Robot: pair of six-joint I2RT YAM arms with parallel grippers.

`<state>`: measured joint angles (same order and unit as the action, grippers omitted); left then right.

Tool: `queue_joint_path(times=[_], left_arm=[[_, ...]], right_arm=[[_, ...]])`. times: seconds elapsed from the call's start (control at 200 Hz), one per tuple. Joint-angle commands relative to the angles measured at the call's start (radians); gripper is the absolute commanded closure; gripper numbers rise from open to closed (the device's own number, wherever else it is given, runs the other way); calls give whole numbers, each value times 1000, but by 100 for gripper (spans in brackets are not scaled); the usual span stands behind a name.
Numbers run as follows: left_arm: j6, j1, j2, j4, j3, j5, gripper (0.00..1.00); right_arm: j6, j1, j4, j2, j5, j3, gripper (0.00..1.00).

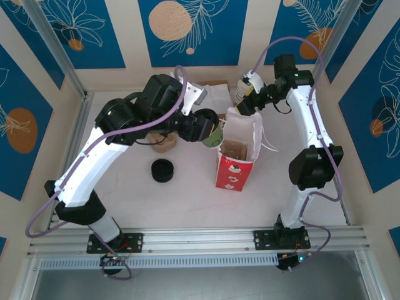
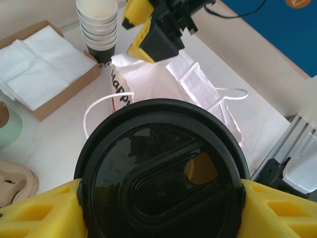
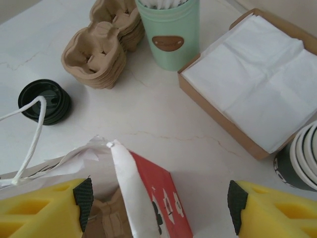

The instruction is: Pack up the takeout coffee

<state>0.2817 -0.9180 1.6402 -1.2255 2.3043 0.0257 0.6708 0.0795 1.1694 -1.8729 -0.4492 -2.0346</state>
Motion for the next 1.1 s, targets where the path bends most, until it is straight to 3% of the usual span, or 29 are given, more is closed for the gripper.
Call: queue_joint_path(times=[0.0, 0.36, 0.45, 0.755, 1.095], left_arm=[[6, 8, -5, -13, 37, -17, 34], [2, -7, -11, -2, 35, -4, 34], [3, -13, -10, 10, 36, -2, 34], [-14, -41, 12, 22, 69, 21, 34], [-36, -49, 20, 29, 70, 19, 34]], right_arm=[[39, 9, 67, -1, -34, -8, 26], [47, -11, 36, 61, -34, 125, 31], [43, -11, 30, 61, -28, 117, 37], [-3, 44, 38, 109, 9, 120, 74], [-2, 84, 41, 122, 58, 160, 69]])
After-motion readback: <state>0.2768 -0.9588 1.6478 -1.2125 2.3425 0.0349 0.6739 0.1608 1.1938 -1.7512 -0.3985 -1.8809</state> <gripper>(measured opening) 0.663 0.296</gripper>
